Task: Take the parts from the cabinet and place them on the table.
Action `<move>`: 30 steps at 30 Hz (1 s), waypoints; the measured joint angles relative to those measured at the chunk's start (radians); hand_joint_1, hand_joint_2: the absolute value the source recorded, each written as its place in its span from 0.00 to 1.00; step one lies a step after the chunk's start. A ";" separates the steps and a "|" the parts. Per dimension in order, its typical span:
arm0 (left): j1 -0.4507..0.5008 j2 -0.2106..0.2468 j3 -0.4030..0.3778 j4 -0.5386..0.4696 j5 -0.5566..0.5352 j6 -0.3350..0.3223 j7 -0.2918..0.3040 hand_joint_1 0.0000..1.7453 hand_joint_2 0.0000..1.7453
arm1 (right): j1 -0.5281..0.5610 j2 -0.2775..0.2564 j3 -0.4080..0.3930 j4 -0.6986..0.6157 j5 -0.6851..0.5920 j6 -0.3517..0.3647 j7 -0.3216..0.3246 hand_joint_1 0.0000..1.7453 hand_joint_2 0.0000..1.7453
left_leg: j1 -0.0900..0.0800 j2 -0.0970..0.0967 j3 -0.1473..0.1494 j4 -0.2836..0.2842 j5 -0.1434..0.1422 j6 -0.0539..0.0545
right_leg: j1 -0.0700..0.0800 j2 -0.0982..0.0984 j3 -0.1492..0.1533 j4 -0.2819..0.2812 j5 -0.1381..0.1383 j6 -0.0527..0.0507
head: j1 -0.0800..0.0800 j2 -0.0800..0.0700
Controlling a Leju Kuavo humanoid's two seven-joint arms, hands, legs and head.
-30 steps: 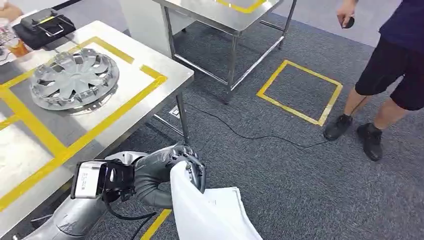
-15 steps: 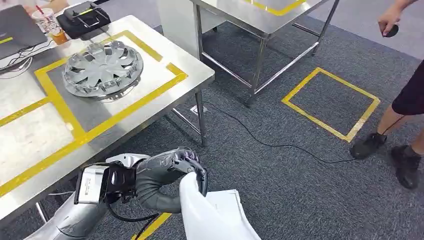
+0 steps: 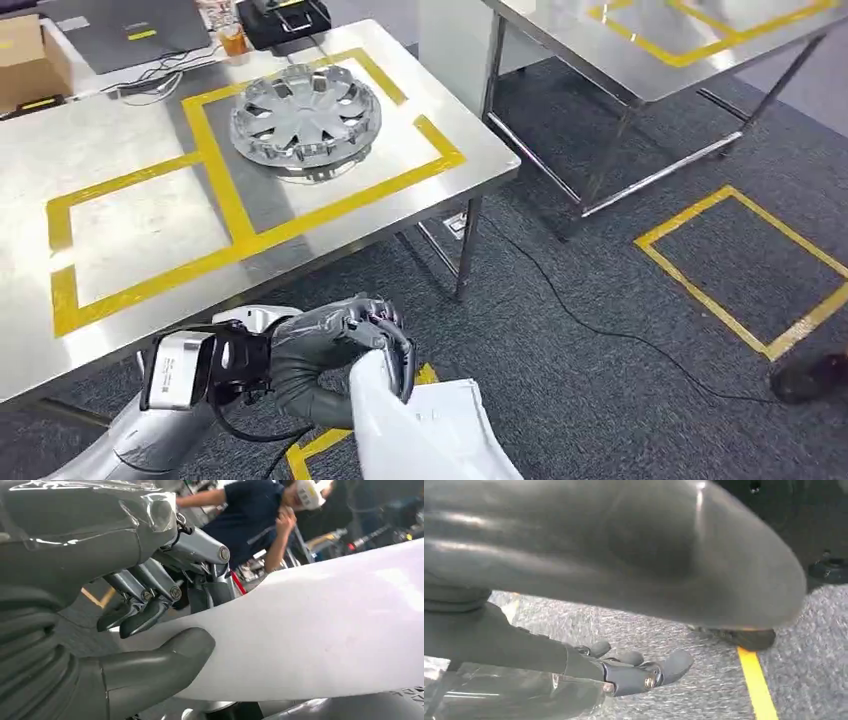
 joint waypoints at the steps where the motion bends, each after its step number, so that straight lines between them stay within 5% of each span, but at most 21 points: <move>1: 0.000 0.000 0.000 0.000 0.000 0.000 0.000 1.00 1.00 | -0.001 0.000 0.000 0.000 0.000 0.000 0.000 0.00 0.00 | 0.004 -0.016 0.000 0.006 -0.003 -0.007 | -0.008 0.010 0.042 -0.100 0.047 0.017 | 0.000 0.000; 2: 0.000 0.000 0.000 0.000 0.000 0.000 0.000 1.00 1.00 | 0.000 -0.001 0.000 0.000 0.000 0.000 0.000 0.00 0.00 | 0.007 -0.030 -0.005 0.016 -0.010 -0.016 | -0.021 0.050 0.083 -0.195 0.084 0.032 | 0.002 0.000; 3: 0.001 0.000 0.000 0.000 0.000 0.000 0.000 1.00 1.00 | 0.000 0.002 0.000 0.000 0.000 0.000 0.000 0.00 0.00 | 0.003 -0.042 -0.011 0.026 -0.016 -0.026 | -0.018 0.083 0.087 -0.203 0.082 0.024 | 0.006 0.000; 4: 0.001 0.000 0.000 0.000 -0.001 0.000 0.000 1.00 1.00 | 0.000 -0.002 0.000 0.000 -0.001 0.000 0.000 0.00 0.00 | 0.002 -0.048 -0.017 0.030 -0.018 -0.032 | -0.016 0.065 0.090 -0.206 0.083 0.002 | 0.007 0.000; 7: 0.001 0.003 0.000 -0.001 0.000 0.000 0.000 1.00 1.00 | -0.010 0.000 0.000 0.000 0.000 0.000 0.000 0.00 0.00 | 0.009 -0.072 -0.027 0.024 -0.013 -0.046 | -0.010 0.038 0.092 -0.205 0.084 -0.022 | 0.007 0.000; 8: 0.001 0.004 0.000 -0.001 0.000 0.000 0.000 1.00 1.00 | -0.011 0.000 -0.001 0.000 0.000 0.000 0.000 0.00 0.00 | 0.009 -0.044 -0.032 0.037 -0.022 -0.050 | -0.015 0.024 0.094 -0.207 0.084 -0.028 | 0.006 0.000; 9: -0.004 0.005 0.000 -0.001 0.000 0.000 0.000 1.00 1.00 | -0.009 -0.002 0.000 0.000 -0.002 0.000 0.001 0.00 0.00 | 0.005 0.011 -0.047 0.070 -0.043 -0.054 | -0.014 0.015 0.096 -0.207 0.081 -0.039 | -0.002 0.000; 10: -0.005 0.005 0.000 -0.001 0.000 0.000 0.000 1.00 1.00 | -0.006 -0.001 -0.001 0.000 -0.003 0.000 0.001 0.00 0.00 | 0.007 0.047 -0.079 0.134 -0.077 -0.058 | -0.010 0.004 0.098 -0.207 0.079 -0.044 | -0.008 0.000; 12: -0.002 0.004 -0.001 -0.001 0.001 0.000 -0.001 1.00 1.00 | -0.001 0.001 0.000 0.000 -0.004 0.000 0.001 0.00 0.00 | 0.010 0.073 -0.168 0.305 -0.146 -0.061 | -0.002 -0.025 0.098 -0.207 0.075 -0.050 | -0.008 0.000; 13: -0.001 0.004 -0.001 -0.001 0.001 0.000 -0.001 1.00 1.00 | 0.001 0.001 0.000 0.000 -0.006 0.000 0.002 0.00 0.00 | 0.010 0.075 -0.192 0.345 -0.151 -0.061 | 0.001 -0.040 0.098 -0.207 0.073 -0.051 | -0.008 0.000; 14: -0.001 0.004 -0.002 0.000 0.001 0.000 -0.001 1.00 1.00 | 0.001 0.003 -0.001 0.000 -0.007 0.000 0.002 0.00 0.00 | 0.010 0.076 -0.191 0.337 -0.135 -0.059 | 0.004 -0.053 0.100 -0.207 0.072 -0.053 | -0.008 0.000; 16: -0.001 0.003 -0.002 0.000 0.001 0.000 -0.001 1.00 1.00 | -0.003 0.006 -0.001 0.000 -0.010 0.000 0.002 0.00 0.00 | 0.006 0.088 -0.121 0.202 -0.060 -0.046 | 0.012 -0.079 0.106 -0.207 0.068 -0.057 | -0.008 0.000; 17: -0.003 0.002 -0.002 0.000 0.001 0.000 -0.001 1.00 1.00 | -0.004 0.009 -0.002 0.000 -0.010 0.000 0.002 0.00 0.00 | -0.002 0.119 -0.065 0.101 -0.021 -0.031 | 0.016 -0.091 0.111 -0.207 0.064 -0.056 | -0.008 0.000; 18: -0.006 0.002 -0.002 -0.001 0.001 0.000 -0.001 1.00 1.00 | -0.004 0.011 -0.002 0.000 -0.010 0.000 0.002 0.00 0.00 | -0.017 0.178 -0.034 0.043 -0.023 -0.016 | 0.017 -0.100 0.114 -0.207 0.063 -0.056 | -0.008 0.000; 19: -0.008 0.000 -0.002 -0.002 0.001 0.000 0.000 1.00 1.00 | -0.003 0.015 -0.002 0.000 -0.009 0.000 0.000 0.00 0.00 | -0.021 0.177 -0.035 0.039 -0.026 -0.016 | 0.027 -0.113 0.114 -0.207 0.059 -0.049 | -0.006 0.000; 22: -0.007 0.003 -0.001 -0.003 0.002 0.005 0.000 1.00 1.00 | -0.006 0.016 -0.001 -0.001 -0.008 0.000 -0.002 0.00 0.00 | -0.024 0.133 -0.039 0.035 -0.022 -0.008 | 0.023 -0.153 0.125 -0.215 0.056 -0.039 | -0.008 0.000; 23: -0.006 0.002 0.000 -0.007 0.003 0.008 0.000 1.00 1.00 | -0.006 0.016 -0.002 -0.001 -0.007 0.000 -0.003 0.00 0.00 | -0.012 0.115 -0.012 0.012 -0.006 -0.002 | 0.025 -0.149 0.125 -0.216 0.050 -0.033 | -0.006 0.000; 25: -0.012 -0.002 -0.002 -0.010 0.004 0.011 0.002 1.00 1.00 | -0.003 0.011 -0.001 0.000 -0.007 0.000 -0.007 0.00 0.00 | -0.009 0.093 -0.010 -0.001 0.001 0.001 | 0.015 -0.042 0.096 -0.143 0.012 -0.038 | -0.006 0.000; 26: -0.011 -0.004 -0.002 -0.010 0.005 0.011 0.002 1.00 1.00 | 0.000 0.008 -0.001 0.000 -0.007 0.000 -0.007 0.00 0.00 | -0.007 0.076 -0.011 -0.001 0.003 0.005 | 0.015 -0.018 0.060 -0.070 -0.018 -0.042 | -0.002 0.000; 28: -0.005 -0.005 -0.006 -0.010 0.003 0.013 0.004 1.00 1.00 | 0.009 0.004 -0.001 0.000 -0.006 0.000 -0.008 0.00 0.00 | -0.007 0.043 -0.013 0.000 0.003 0.005 | 0.013 -0.005 -0.010 0.064 -0.057 -0.039 | 0.000 0.000; 30: 0.000 -0.005 -0.008 -0.010 0.002 0.017 0.005 1.00 1.00 | 0.011 0.004 -0.001 0.000 -0.002 0.000 -0.009 0.00 0.00 | -0.003 0.009 -0.011 0.002 0.002 0.002 | 0.003 -0.004 -0.008 0.036 -0.025 -0.016 | 0.000 0.000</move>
